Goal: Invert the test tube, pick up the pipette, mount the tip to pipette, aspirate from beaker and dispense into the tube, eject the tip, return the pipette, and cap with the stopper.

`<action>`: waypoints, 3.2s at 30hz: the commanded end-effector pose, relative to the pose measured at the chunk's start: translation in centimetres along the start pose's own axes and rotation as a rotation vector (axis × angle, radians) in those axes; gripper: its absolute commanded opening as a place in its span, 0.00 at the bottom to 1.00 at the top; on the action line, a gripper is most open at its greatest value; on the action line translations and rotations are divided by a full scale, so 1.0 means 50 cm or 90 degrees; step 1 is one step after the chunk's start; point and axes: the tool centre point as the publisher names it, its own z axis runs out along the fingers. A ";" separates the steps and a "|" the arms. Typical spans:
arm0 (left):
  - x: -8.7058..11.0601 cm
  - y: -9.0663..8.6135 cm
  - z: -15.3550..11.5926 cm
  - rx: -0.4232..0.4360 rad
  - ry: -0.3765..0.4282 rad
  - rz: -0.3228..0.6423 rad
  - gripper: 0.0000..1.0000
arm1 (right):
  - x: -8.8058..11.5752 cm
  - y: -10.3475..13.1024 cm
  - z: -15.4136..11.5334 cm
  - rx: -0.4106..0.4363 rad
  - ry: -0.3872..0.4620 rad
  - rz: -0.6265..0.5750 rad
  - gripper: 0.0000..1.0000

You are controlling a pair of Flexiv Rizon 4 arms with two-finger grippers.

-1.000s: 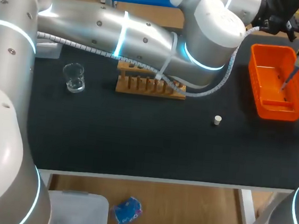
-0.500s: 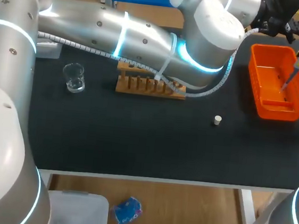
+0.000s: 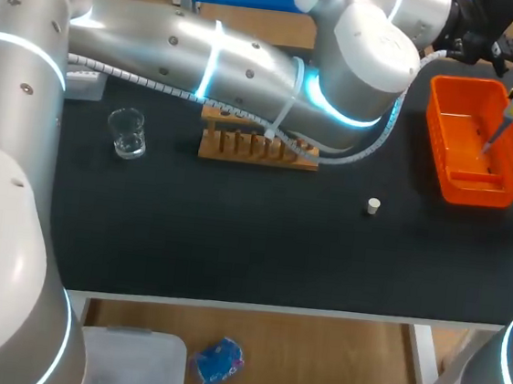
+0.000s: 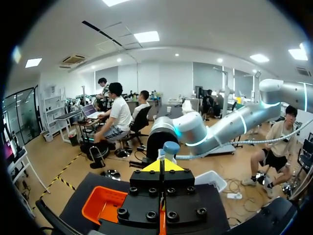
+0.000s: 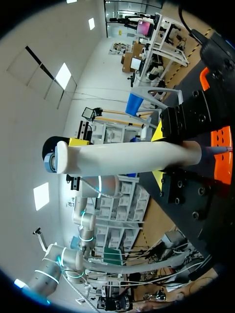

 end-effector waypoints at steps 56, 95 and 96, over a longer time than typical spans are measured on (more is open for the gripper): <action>-0.003 -0.013 -0.148 -0.011 -0.023 0.037 1.00 | -0.007 0.026 0.003 0.001 0.003 0.000 0.00; 0.071 0.179 -0.436 -0.086 -0.042 0.110 1.00 | -0.007 0.026 0.003 0.001 0.003 0.000 0.00; 0.071 0.192 -0.440 -0.100 -0.052 0.082 1.00 | -0.007 0.026 0.003 0.001 0.003 0.000 0.00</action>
